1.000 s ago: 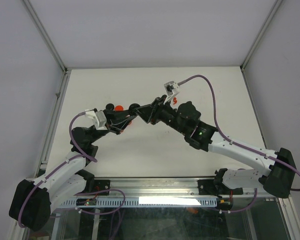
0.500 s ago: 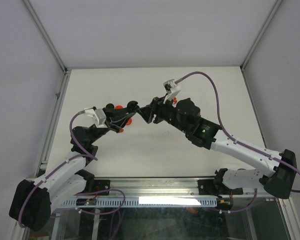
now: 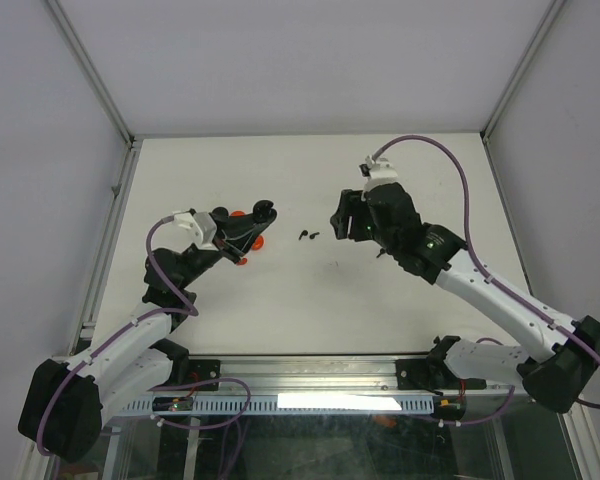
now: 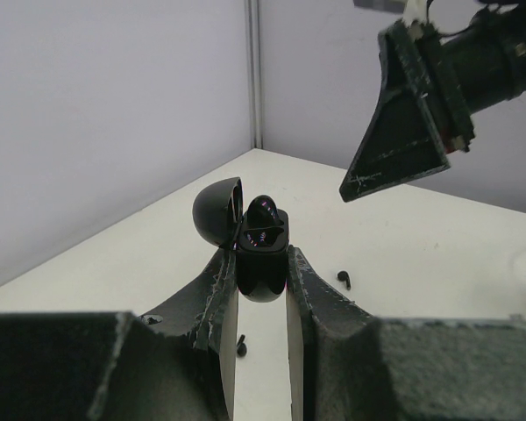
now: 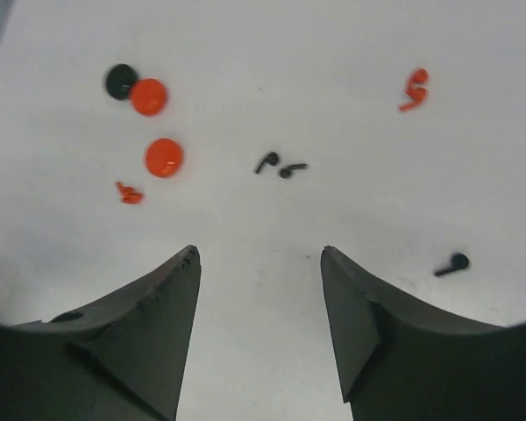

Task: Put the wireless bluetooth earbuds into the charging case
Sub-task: Pick up the earbud from the center of the board.

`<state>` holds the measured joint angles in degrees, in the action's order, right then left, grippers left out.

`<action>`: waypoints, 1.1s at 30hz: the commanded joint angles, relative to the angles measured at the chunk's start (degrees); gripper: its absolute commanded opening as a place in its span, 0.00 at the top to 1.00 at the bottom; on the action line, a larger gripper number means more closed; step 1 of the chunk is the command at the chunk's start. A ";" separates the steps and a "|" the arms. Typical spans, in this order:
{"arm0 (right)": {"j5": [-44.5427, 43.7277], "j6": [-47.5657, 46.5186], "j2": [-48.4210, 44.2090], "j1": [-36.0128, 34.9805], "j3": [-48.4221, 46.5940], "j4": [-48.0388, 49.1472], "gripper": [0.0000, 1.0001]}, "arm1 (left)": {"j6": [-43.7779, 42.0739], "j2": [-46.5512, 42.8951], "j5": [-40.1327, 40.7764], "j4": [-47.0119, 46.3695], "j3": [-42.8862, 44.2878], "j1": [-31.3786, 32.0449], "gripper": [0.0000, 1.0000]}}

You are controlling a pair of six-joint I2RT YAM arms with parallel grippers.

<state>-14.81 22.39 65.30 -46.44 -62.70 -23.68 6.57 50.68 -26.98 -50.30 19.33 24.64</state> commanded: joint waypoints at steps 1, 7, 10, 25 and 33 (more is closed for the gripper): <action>-2.19 1.76 -1.80 7.39 3.79 -7.63 0.40 | -1.29 -0.55 1.42 0.55 2.53 -0.43 1.00; -0.34 3.21 1.19 17.33 9.96 -8.07 0.40 | -1.29 -0.97 1.41 1.66 2.98 -0.39 1.00; 0.36 3.10 3.95 20.54 11.44 -6.70 0.40 | -1.38 -1.21 1.33 1.94 3.09 -0.37 1.00; 7.84 1.87 23.69 27.63 6.88 -1.74 0.51 | -3.35 -2.07 1.03 4.58 4.02 -0.43 1.00; 8.23 2.07 28.11 27.62 4.82 -1.68 0.55 | -3.40 -2.05 0.73 4.78 4.12 -0.38 1.00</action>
<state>-7.42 24.38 92.09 -18.94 -54.98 -27.05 4.58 49.74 -26.85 -44.49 20.97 24.64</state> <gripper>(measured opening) 0.457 0.217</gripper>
